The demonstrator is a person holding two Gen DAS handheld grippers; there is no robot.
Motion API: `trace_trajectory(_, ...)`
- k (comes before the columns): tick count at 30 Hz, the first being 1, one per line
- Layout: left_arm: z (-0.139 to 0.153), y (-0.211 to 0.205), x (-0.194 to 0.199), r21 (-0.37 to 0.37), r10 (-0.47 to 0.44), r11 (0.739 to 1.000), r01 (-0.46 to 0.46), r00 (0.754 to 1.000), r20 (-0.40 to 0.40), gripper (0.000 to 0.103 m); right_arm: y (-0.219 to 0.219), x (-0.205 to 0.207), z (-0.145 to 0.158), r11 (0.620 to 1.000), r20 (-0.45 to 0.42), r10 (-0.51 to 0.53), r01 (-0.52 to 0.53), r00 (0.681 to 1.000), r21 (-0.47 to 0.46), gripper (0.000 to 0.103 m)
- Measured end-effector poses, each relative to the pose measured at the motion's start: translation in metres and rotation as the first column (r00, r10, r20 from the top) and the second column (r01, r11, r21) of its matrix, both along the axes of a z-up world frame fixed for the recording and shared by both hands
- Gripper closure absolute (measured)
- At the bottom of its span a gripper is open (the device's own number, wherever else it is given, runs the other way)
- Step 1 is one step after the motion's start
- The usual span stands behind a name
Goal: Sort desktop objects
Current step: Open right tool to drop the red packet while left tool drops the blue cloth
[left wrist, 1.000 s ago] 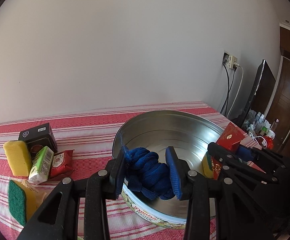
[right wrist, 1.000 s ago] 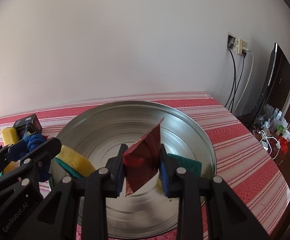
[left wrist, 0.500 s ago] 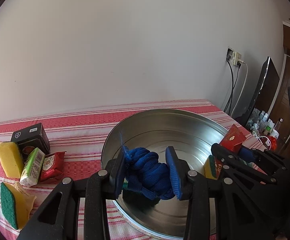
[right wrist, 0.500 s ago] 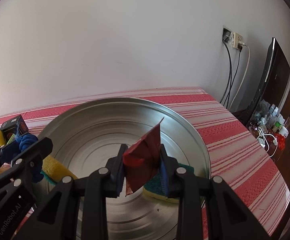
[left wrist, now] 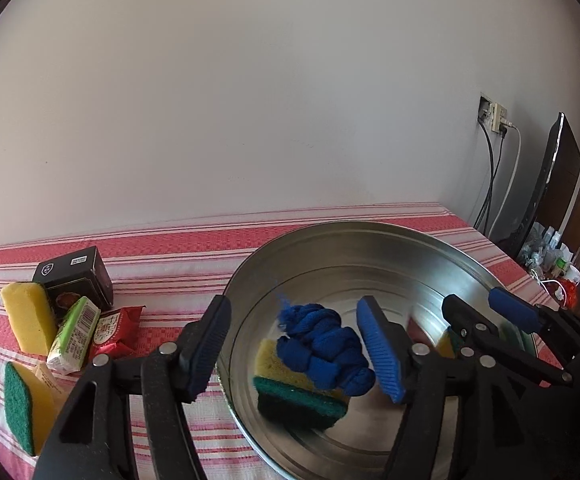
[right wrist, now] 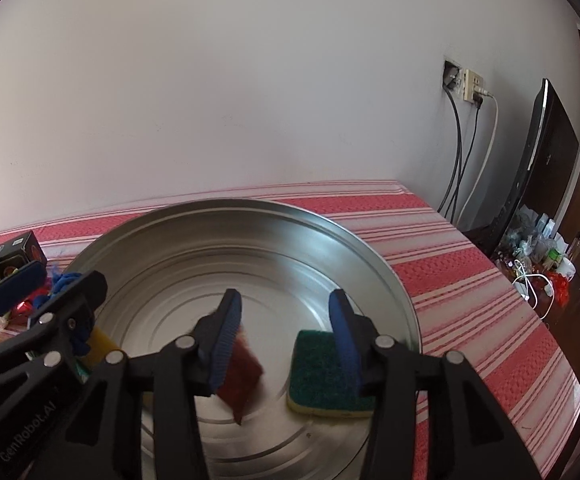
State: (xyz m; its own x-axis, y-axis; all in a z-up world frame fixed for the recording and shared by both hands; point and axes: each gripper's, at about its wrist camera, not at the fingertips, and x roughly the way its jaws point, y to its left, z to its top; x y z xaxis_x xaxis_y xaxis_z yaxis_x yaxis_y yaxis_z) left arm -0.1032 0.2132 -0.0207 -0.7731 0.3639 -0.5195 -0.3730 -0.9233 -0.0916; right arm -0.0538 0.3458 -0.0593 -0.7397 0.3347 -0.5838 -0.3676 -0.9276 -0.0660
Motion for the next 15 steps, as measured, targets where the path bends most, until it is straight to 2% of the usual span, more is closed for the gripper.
trace_trajectory(5,0.003,-0.004,0.001,-0.007,0.031,0.999,-0.031,0.999,-0.015,0.025,0.002,-0.001,0.000,1.000,0.001,-0.002,0.002,1.000,-0.022,0.057)
trace_trajectory(11,0.007,-0.006,0.006,-0.016,0.043,0.999,-0.044,0.998,-0.047,0.023,-0.001,0.003,0.007,1.000,-0.006,-0.013,0.013,1.000,-0.001,0.054)
trace_trajectory(13,0.007,-0.007,0.007,-0.019,0.041,0.999,-0.042,0.998,-0.052,0.023,-0.001,0.005,0.009,1.000,-0.012,-0.022,0.022,1.000,0.008,0.048)
trace_trajectory(15,0.007,-0.008,0.009,-0.019,0.039,0.999,-0.040,0.998,-0.053,0.023,-0.001,0.007,0.011,1.000,-0.019,-0.025,0.025,1.000,0.007,0.047)
